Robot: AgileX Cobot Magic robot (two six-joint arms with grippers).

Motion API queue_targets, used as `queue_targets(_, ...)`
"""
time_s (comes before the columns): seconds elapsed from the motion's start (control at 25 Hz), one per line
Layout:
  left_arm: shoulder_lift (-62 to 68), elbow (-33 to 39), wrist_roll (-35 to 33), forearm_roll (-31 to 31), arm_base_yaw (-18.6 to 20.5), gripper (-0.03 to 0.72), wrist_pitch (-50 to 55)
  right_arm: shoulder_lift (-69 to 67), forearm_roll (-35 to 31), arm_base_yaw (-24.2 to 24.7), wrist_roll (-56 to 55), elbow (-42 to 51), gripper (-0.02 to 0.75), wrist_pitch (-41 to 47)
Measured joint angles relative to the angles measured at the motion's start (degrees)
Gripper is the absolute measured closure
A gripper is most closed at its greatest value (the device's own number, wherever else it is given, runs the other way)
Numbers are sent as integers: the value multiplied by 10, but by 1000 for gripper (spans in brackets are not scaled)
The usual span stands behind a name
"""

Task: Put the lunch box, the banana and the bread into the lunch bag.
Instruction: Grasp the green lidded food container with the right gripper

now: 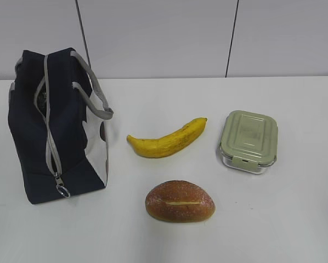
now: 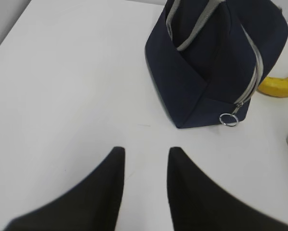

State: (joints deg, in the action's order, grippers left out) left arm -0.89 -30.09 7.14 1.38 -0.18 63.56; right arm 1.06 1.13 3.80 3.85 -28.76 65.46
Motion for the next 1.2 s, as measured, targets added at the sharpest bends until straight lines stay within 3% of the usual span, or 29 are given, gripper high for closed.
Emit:
queue_targets(0.6,35,-28,0,-3,0,453,-26,0,0,0,0,0,247,0)
queue_targets(0.88,211,-115,0,-14,0,452,-57,0,0,0,0,0,247,0)
queue_targets(1.2,447,-221,0,-82,0,449,-73,0,0,0,0,0,247,0)
